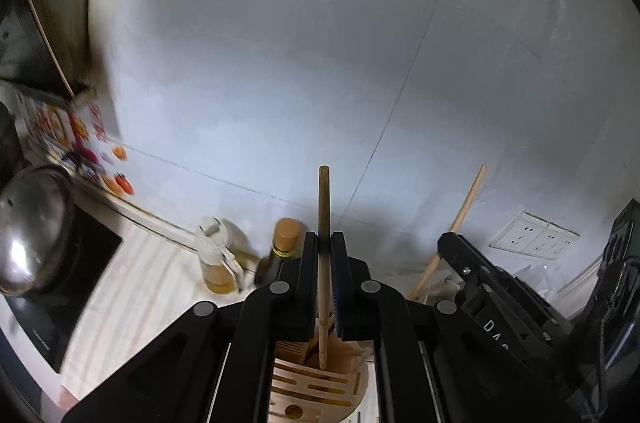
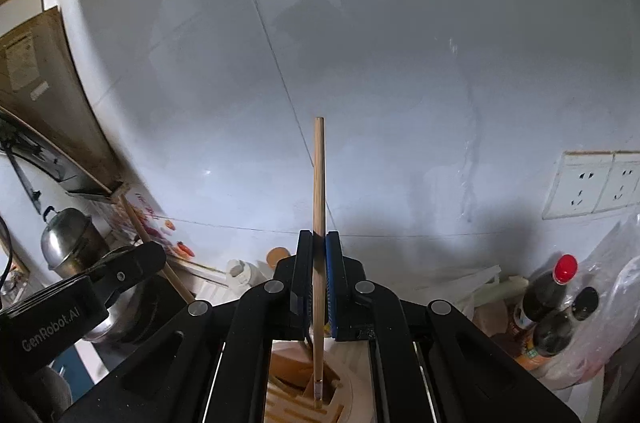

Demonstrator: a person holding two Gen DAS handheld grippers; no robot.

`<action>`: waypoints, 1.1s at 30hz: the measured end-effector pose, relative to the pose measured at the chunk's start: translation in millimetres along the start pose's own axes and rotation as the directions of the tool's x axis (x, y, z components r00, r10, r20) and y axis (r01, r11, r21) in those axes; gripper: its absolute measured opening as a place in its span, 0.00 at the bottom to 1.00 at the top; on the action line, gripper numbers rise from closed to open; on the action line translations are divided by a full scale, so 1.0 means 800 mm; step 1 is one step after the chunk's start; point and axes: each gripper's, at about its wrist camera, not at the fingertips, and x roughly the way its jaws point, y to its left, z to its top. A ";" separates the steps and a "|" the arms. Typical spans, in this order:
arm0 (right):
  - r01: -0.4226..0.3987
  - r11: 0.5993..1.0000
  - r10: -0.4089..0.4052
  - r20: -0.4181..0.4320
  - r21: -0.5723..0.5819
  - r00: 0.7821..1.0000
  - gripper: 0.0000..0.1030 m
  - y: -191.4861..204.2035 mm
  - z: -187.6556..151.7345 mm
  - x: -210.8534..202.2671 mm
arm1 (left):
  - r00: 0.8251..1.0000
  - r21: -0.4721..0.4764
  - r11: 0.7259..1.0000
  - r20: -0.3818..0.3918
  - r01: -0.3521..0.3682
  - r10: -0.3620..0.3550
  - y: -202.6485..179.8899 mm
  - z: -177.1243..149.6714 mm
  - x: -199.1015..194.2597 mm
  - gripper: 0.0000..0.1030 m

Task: Organize utensils
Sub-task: 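Lower both chopsticks into the holder and open both tools, then move both open tools down to the chopsticks lying on the counter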

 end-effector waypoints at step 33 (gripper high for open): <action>0.021 0.999 -0.014 -0.187 0.037 0.982 0.77 -0.116 -0.066 -0.099 | 0.980 0.032 0.980 -0.004 -0.197 0.197 -0.010 -0.102 -0.078 1.00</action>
